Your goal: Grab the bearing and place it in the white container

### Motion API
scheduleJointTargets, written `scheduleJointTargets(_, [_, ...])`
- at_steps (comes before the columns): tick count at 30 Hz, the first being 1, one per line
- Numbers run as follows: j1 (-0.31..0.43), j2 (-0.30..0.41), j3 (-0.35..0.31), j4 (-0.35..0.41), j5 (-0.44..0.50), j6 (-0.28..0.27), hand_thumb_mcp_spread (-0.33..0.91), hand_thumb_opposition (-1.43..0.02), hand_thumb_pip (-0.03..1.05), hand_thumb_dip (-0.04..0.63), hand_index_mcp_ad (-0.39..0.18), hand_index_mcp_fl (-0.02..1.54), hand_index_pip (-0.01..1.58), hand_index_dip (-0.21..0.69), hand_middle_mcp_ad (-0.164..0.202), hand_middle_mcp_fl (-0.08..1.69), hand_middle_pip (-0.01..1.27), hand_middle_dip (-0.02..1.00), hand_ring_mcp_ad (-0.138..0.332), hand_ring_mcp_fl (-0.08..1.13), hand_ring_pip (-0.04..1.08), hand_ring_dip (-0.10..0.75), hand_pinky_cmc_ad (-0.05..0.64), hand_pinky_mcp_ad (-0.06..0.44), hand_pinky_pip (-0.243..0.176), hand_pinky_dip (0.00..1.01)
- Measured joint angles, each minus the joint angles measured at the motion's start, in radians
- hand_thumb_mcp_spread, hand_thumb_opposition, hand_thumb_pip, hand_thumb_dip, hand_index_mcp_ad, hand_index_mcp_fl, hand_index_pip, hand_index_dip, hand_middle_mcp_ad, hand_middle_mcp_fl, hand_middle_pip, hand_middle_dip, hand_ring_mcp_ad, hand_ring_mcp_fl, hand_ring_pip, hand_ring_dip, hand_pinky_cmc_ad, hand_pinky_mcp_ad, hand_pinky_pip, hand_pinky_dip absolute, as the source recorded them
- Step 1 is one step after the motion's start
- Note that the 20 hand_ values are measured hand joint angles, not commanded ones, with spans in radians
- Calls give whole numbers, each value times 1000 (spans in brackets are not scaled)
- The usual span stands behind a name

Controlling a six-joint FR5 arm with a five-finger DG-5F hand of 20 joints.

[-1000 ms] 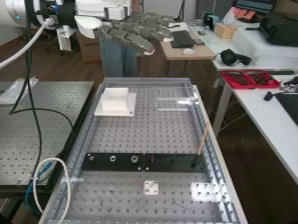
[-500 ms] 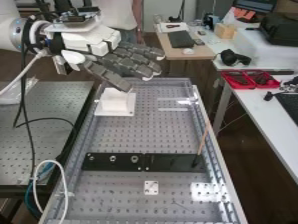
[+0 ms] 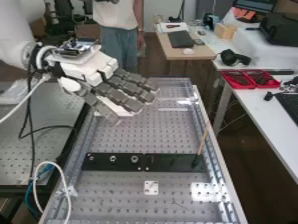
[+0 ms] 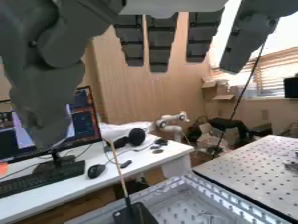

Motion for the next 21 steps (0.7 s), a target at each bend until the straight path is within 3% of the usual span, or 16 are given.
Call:
scheduleJointTargets(5, [24,-28,-39,80,66,11,339,-757,555,188,-24,133,503,110,45,42,126,175,164,3,101,59,312,281,-63,265])
scheduleJointTargets(11, [36,-73,-48,91,108,58,335,-775,557,206,-40,155,771,113,45,5,126,175,164,3,103,59,312,281,-63,265])
scheduleJointTargets(21, [39,-160,-48,90,156,131,354,-805,559,225,-51,106,1028,159,44,3,126,171,164,0,96,59,346,278,-75,264])
